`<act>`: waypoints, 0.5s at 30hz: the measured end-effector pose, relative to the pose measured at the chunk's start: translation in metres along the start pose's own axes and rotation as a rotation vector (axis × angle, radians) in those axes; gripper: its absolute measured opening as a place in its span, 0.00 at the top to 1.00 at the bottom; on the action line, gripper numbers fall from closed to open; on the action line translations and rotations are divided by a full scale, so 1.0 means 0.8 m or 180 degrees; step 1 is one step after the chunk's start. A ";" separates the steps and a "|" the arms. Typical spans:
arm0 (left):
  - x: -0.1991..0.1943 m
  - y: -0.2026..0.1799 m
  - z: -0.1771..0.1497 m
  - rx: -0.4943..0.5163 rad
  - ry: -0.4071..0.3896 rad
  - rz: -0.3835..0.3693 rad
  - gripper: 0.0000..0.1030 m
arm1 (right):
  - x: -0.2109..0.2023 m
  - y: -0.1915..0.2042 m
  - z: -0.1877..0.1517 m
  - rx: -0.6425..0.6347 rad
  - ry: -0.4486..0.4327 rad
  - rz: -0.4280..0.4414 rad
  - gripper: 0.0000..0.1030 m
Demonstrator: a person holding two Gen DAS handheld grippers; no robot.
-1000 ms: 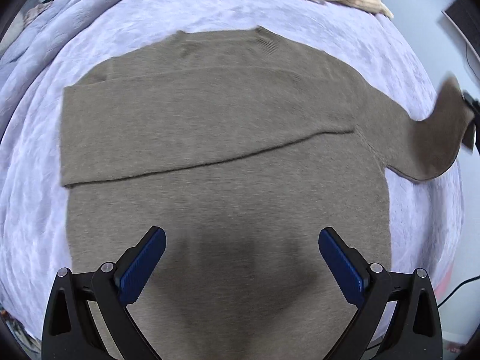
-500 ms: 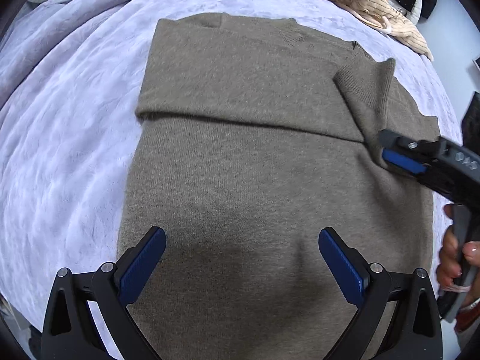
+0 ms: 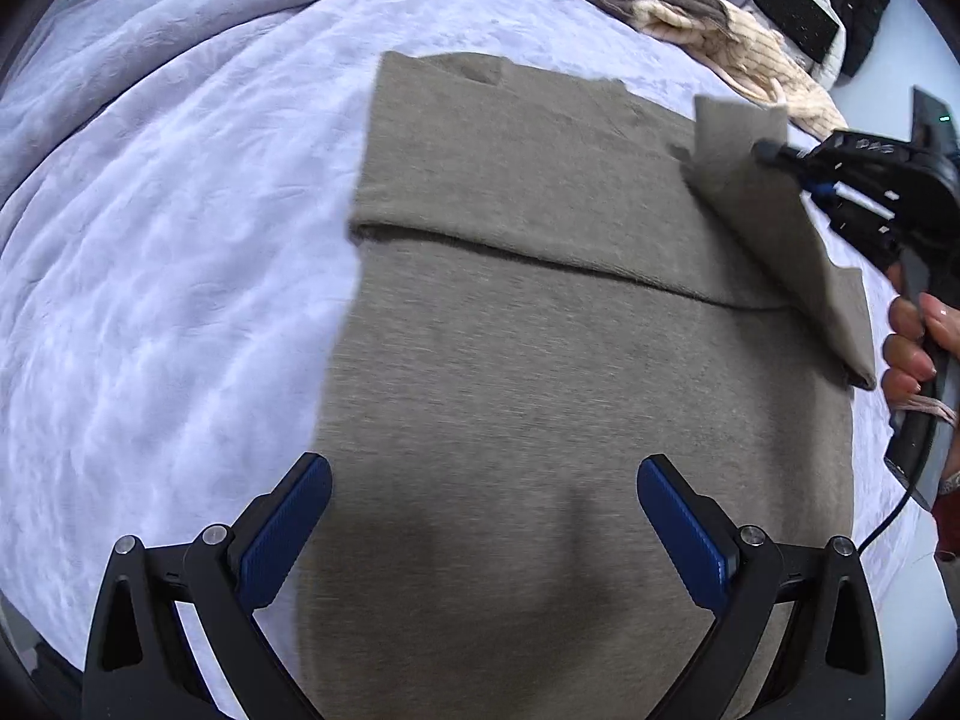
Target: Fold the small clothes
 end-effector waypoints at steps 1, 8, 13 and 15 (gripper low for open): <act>-0.002 0.010 -0.001 -0.0044 -0.0010 0.0019 0.01 | 0.004 0.029 -0.010 -0.0325 0.0031 0.0042 0.93; -0.010 0.050 0.010 -0.0327 -0.0083 0.0006 0.01 | 0.101 0.063 -0.119 -0.1230 0.1059 -0.0328 0.76; -0.003 0.034 0.052 -0.0269 -0.0225 -0.0341 0.01 | 0.041 0.012 -0.136 -0.0713 0.1003 -0.0073 0.59; 0.007 0.021 0.077 -0.0254 -0.0264 -0.0534 0.01 | 0.014 -0.028 -0.128 -0.0316 0.0984 -0.0067 0.58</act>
Point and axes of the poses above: each gripper's, at about its wrist camera, not at the fingertips, and x roughly the way its jaws point, y to its left, z to its top, the point moved 6 cm from there along x, roughly the way its jaws point, and after that the axes turned 15 degrees about x, right-handed, at the moved point
